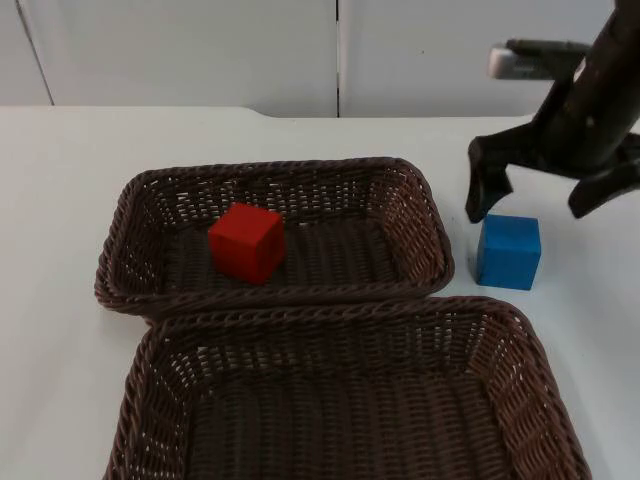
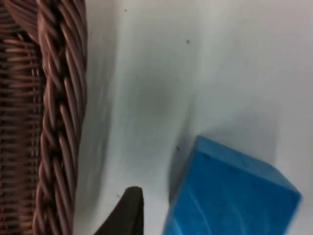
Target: Pick up one cube with the left hand and place it into the upper basket. Pick up one cube with the right hand and place it into the lower basket.
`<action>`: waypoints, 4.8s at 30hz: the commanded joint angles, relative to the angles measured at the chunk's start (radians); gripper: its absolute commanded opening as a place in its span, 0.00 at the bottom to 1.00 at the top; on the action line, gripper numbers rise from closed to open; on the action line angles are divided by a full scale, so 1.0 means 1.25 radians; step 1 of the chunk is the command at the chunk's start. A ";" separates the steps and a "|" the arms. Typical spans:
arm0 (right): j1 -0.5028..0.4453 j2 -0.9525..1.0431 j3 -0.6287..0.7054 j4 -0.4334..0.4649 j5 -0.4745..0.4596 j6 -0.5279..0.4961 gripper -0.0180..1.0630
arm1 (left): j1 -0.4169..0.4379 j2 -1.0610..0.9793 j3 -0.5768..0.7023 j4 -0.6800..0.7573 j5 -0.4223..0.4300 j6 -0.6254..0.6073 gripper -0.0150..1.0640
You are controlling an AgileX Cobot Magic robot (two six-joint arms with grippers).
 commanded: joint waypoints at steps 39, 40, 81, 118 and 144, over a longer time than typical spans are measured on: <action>0.005 -0.098 -0.006 0.031 0.025 -0.048 0.02 | -0.002 -0.003 0.002 0.001 -0.002 -0.004 0.92; 0.005 -0.121 -0.006 0.031 0.032 -0.048 0.02 | -0.002 -0.003 0.002 0.001 -0.002 -0.004 0.92; 0.223 -0.223 -0.006 -0.048 0.132 -0.153 0.02 | -0.002 -0.003 0.002 0.003 -0.002 -0.004 0.92; 0.531 -0.223 0.194 -0.085 -0.070 -0.153 0.02 | -0.002 -0.003 0.002 0.006 -0.003 -0.004 0.92; 0.537 -0.193 0.378 -0.091 -0.303 -0.150 0.02 | -0.002 -0.003 0.002 0.005 -0.003 -0.004 0.92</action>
